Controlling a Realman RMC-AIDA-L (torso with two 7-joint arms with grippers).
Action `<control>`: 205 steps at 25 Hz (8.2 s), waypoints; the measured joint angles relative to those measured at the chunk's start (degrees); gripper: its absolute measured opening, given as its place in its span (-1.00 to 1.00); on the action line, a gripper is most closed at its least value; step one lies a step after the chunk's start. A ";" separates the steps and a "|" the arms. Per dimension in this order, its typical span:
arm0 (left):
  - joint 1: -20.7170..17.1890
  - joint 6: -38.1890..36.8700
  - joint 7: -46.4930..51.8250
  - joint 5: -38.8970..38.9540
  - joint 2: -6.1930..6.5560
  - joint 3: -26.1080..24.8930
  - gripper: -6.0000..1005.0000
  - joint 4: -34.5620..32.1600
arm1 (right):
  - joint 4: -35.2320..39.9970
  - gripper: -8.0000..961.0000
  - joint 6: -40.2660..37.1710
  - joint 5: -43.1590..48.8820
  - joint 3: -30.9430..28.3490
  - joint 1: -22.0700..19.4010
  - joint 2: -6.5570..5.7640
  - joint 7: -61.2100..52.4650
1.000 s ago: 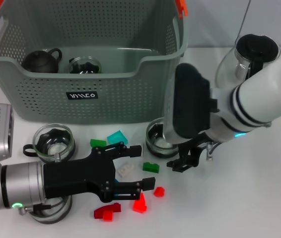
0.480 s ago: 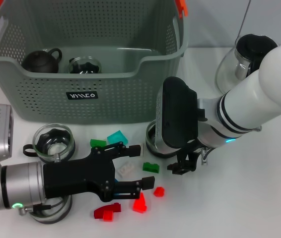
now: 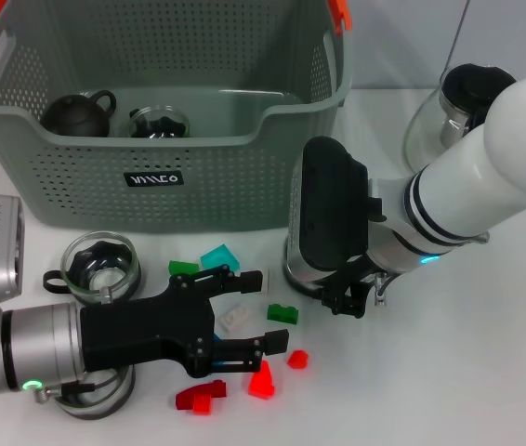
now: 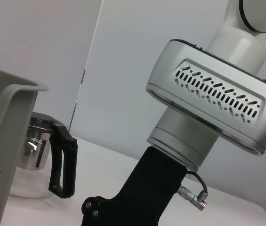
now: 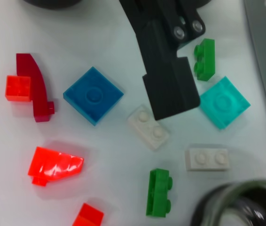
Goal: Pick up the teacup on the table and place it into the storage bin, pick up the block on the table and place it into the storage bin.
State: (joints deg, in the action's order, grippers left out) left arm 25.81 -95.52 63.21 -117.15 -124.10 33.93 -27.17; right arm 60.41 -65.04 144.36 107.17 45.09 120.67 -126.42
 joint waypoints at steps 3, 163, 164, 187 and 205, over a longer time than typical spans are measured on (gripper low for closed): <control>-0.07 0.00 0.04 0.00 0.00 -0.01 0.74 -0.06 | 0.60 -0.44 -0.57 0.01 -0.03 0.00 -0.05 0.03; -5.32 -9.75 30.98 -34.27 -0.35 28.35 0.51 -52.03 | 18.46 0.94 -3.62 -39.55 -22.04 -18.98 -0.31 10.63; -5.32 -9.41 31.01 -34.30 -0.35 28.66 0.50 -51.78 | 18.19 0.94 -4.26 -39.31 -21.78 -18.77 -0.36 10.82; -4.35 -8.16 32.32 -34.46 -0.27 29.40 0.39 -48.66 | 1.55 0.94 -15.90 -28.81 -25.81 -7.44 -0.29 8.18; -3.81 -6.59 34.47 -35.01 -0.07 29.26 0.20 -48.40 | 1.87 0.94 -15.46 -28.88 -26.20 -7.38 -0.19 7.72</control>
State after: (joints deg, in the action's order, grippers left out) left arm 22.00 -102.12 97.69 -152.16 -124.17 63.19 -75.57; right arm 62.28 -80.50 115.48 80.97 37.71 120.48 -118.70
